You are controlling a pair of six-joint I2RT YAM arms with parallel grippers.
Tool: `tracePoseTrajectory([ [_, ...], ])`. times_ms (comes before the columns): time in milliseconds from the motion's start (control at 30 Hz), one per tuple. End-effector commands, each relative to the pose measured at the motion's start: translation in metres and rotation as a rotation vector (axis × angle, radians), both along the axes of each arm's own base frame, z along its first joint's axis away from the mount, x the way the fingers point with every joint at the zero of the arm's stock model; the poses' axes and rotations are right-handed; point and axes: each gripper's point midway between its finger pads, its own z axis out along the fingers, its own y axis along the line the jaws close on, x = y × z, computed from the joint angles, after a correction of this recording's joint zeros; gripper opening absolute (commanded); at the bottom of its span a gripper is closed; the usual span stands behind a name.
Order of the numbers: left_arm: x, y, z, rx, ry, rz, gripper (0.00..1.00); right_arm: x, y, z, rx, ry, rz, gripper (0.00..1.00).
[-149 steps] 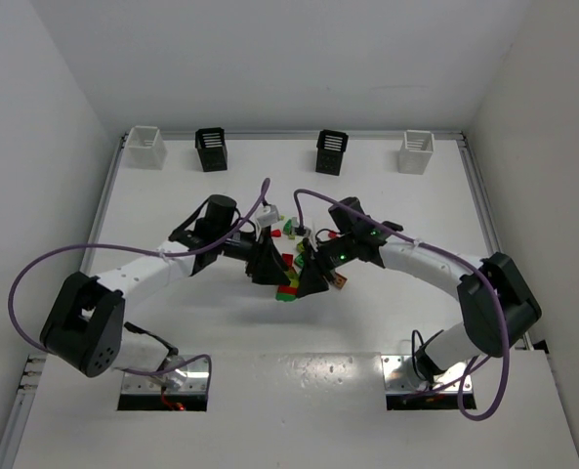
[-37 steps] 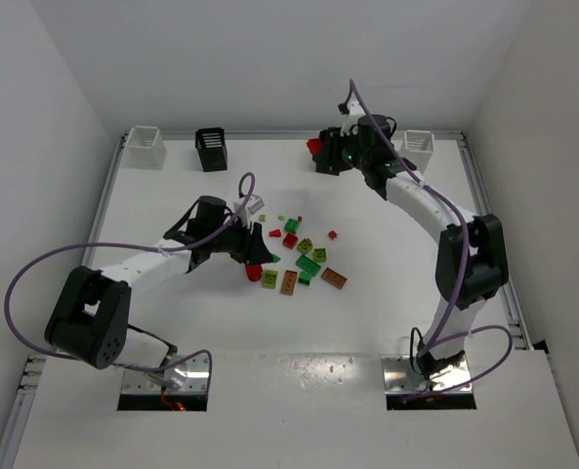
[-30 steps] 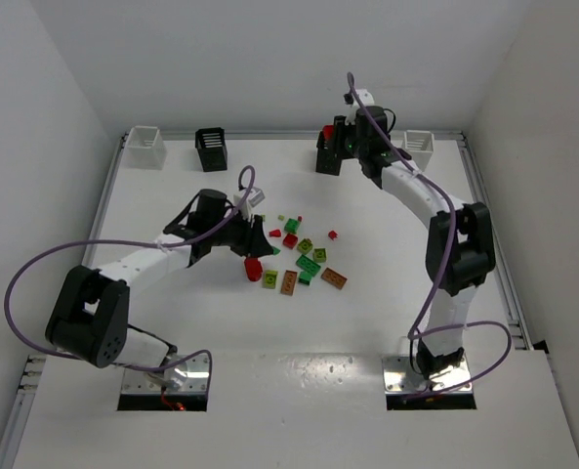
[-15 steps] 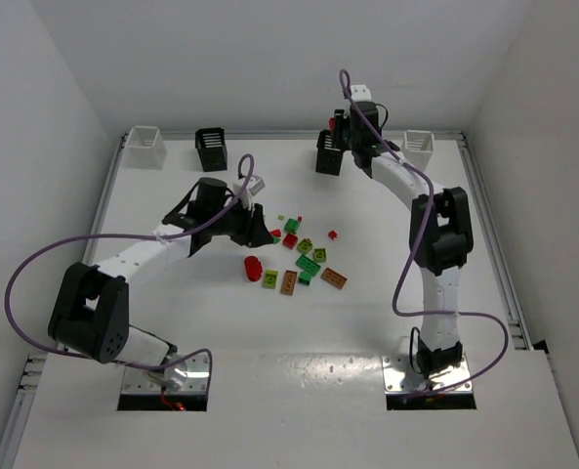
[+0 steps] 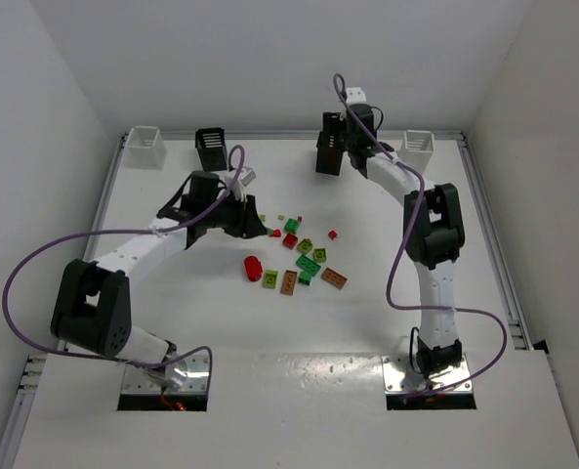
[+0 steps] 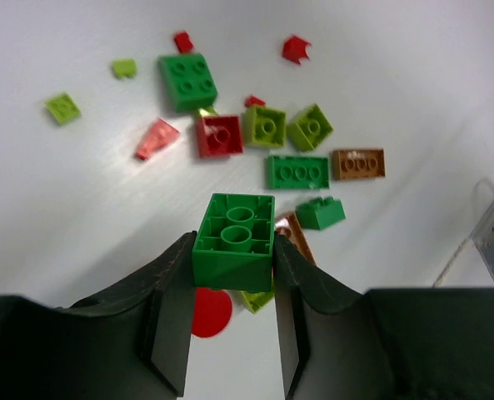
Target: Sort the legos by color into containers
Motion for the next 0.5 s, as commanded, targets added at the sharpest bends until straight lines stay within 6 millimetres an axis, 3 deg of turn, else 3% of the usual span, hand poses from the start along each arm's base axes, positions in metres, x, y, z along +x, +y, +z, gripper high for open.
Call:
tracePoseTrajectory([
  [0, 0.039, 0.011, 0.033, -0.022, -0.082, 0.079, 0.06, 0.014, 0.002, 0.043, 0.035, -0.108, 0.002, 0.76],
  [100, 0.072, 0.021, 0.061, -0.022, -0.145, 0.150, 0.06, 0.007, 0.005, 0.064, 0.038, -0.125, 0.038, 0.76],
  [167, 0.109, 0.042, 0.088, 0.011, -0.212, 0.245, 0.06, -0.005, 0.015, 0.085, 0.036, -0.137, 0.094, 0.76],
  [267, 0.164, 0.076, 0.116, 0.077, -0.291, 0.384, 0.06, -0.027, 0.029, 0.090, 0.046, -0.105, 0.179, 0.76],
  [300, 0.178, 0.092, 0.119, 0.096, -0.298, 0.438, 0.05, -0.037, 0.030, 0.104, 0.055, -0.117, 0.198, 0.76],
  [333, 0.194, 0.103, 0.136, 0.109, -0.338, 0.492, 0.05, -0.045, 0.032, 0.105, 0.060, -0.103, 0.219, 0.76],
  [367, 0.209, 0.110, 0.124, 0.136, -0.326, 0.508, 0.05, -0.057, 0.038, 0.096, 0.073, -0.070, 0.269, 0.76],
  [400, 0.217, 0.112, 0.124, 0.145, -0.332, 0.526, 0.05, -0.065, 0.040, 0.094, 0.079, -0.054, 0.292, 0.76],
  [433, 0.230, 0.127, 0.133, 0.167, -0.363, 0.574, 0.08, -0.075, 0.040, 0.105, 0.096, -0.065, 0.307, 0.76],
  [467, 0.237, 0.135, 0.130, 0.175, -0.362, 0.594, 0.08, -0.086, 0.036, 0.088, 0.113, -0.016, 0.317, 0.76],
])
